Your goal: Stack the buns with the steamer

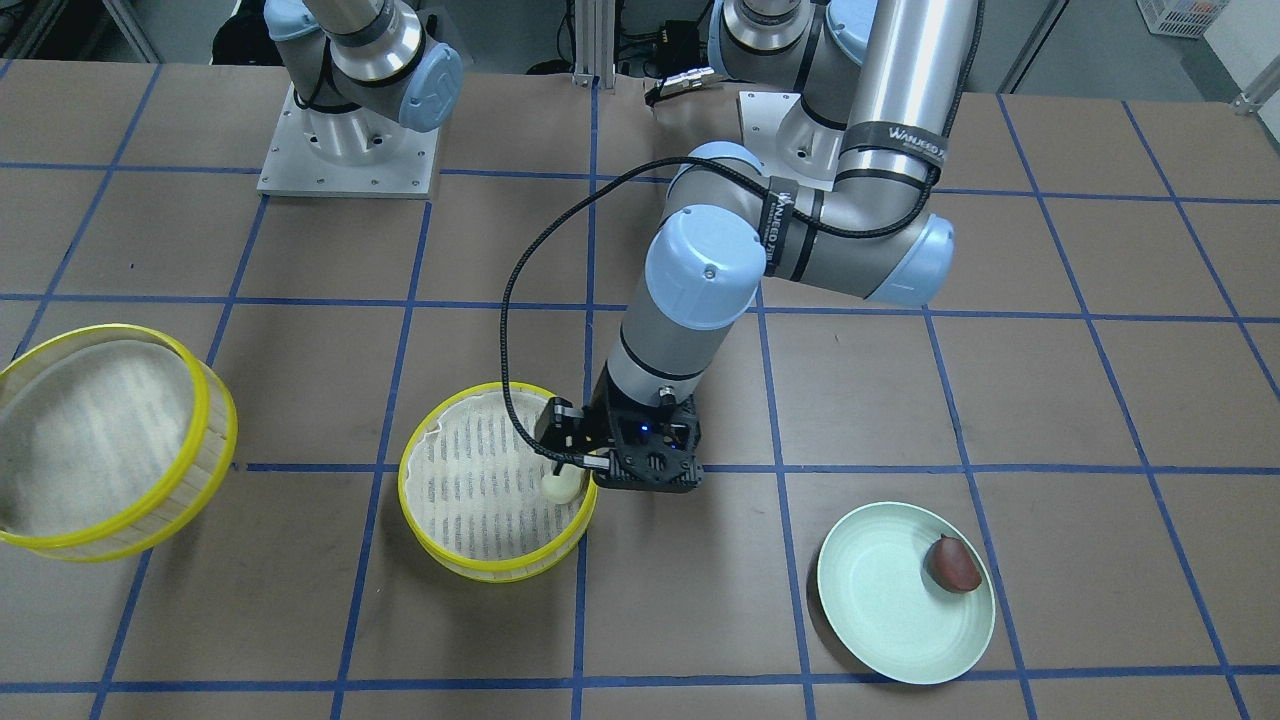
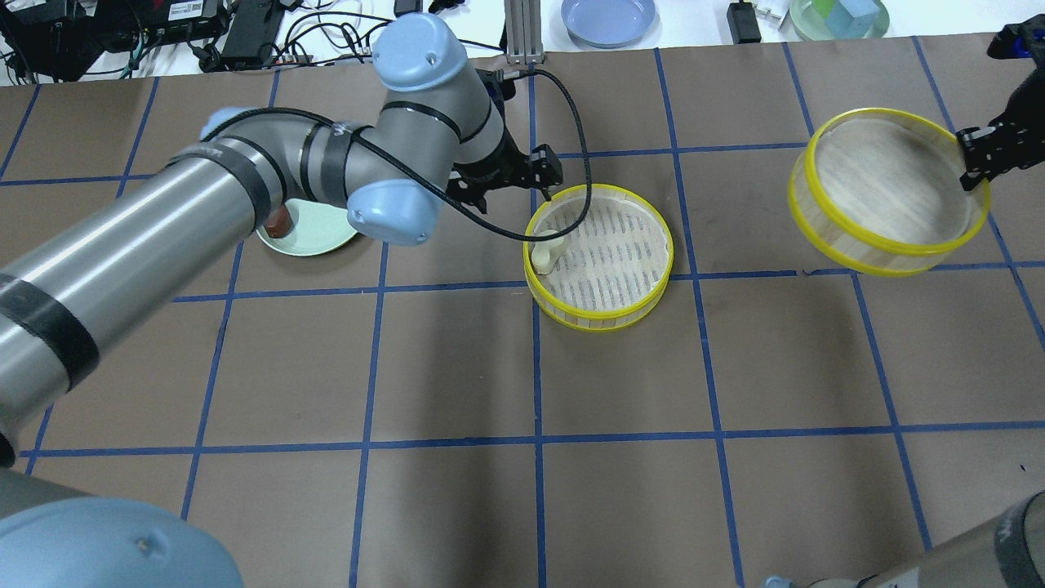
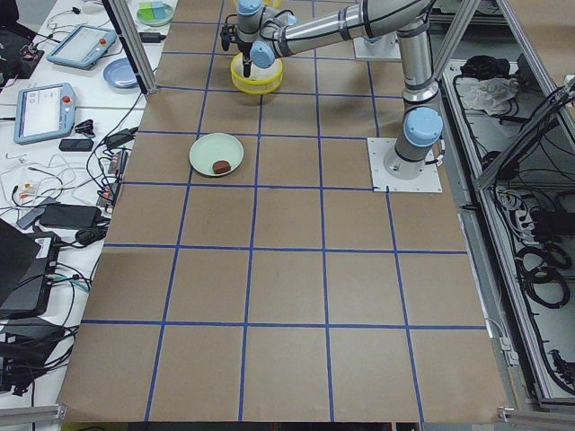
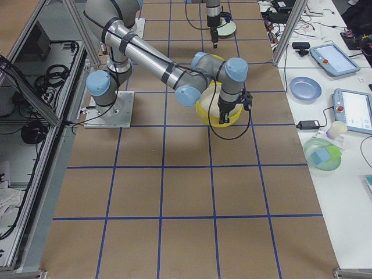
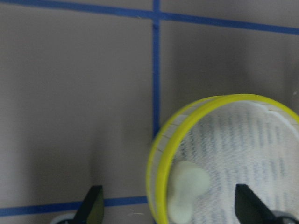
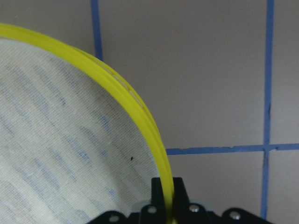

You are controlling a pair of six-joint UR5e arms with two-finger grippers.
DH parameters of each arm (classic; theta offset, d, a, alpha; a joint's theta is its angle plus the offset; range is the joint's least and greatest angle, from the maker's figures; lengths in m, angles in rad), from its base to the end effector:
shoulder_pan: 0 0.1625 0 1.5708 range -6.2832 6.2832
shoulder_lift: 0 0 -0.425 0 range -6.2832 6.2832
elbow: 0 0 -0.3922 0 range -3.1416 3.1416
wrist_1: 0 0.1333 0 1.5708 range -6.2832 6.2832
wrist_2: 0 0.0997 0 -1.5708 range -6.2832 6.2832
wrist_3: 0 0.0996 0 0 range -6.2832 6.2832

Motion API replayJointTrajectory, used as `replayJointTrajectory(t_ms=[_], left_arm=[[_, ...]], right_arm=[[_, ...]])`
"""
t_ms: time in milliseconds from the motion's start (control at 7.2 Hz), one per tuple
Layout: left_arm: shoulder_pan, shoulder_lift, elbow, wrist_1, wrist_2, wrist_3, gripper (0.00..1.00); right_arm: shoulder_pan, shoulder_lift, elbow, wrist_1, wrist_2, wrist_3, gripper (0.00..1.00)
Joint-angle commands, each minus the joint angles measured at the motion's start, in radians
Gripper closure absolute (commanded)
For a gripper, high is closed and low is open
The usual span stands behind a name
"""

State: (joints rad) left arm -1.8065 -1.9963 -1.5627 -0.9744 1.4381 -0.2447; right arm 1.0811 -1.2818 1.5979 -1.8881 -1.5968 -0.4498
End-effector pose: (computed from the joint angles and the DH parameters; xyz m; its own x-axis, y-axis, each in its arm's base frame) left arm -0.2941 -0.5975 0.3112 -0.9854 0.0150 0.1694 -0.0092 0.9899 -0.1412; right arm -0.1639 -0.5854 0.3485 -0.9989 0.0398 0.0239 0.0400 0.9991 0.0102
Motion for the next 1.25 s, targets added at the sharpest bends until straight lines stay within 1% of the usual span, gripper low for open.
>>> replayJointTrajectory(t_ms=[0, 139, 278, 417, 556, 694, 833, 972, 1111], left_arm=[[0.172, 0.065, 0.050, -0.142, 0.113, 0.295, 0.00], [0.262, 0.079, 0.047, -0.145, 0.113, 0.447, 0.00], [0.333, 0.080, 0.041, -0.145, 0.113, 0.546, 0.00], [0.384, 0.076, 0.032, -0.144, 0.116, 0.633, 0.00], [0.422, 0.054, 0.015, -0.133, 0.140, 0.719, 0.00], [0.453, 0.044, -0.019, -0.130, 0.145, 0.732, 0.00], [0.481, 0.037, -0.072, -0.088, 0.140, 0.740, 0.00], [0.481, 0.021, -0.101, -0.042, 0.136, 0.739, 0.00], [0.483, -0.002, -0.106, -0.032, 0.142, 0.737, 0.00]], right_arm=[[0.159, -0.089, 0.097, -0.002, -0.003, 0.219, 1.00], [0.274, -0.091, 0.100, 0.000, -0.014, 0.366, 1.00], [0.409, -0.082, 0.100, -0.011, -0.014, 0.525, 1.00], [0.495, -0.062, 0.106, -0.022, -0.037, 0.627, 1.00], [0.549, -0.035, 0.109, -0.058, -0.060, 0.692, 1.00], [0.581, -0.018, 0.123, -0.109, -0.060, 0.750, 1.00], [0.583, -0.014, 0.129, -0.118, -0.060, 0.755, 1.00], [0.583, -0.013, 0.129, -0.123, -0.055, 0.757, 1.00], [0.582, -0.007, 0.129, -0.124, -0.052, 0.752, 1.00]])
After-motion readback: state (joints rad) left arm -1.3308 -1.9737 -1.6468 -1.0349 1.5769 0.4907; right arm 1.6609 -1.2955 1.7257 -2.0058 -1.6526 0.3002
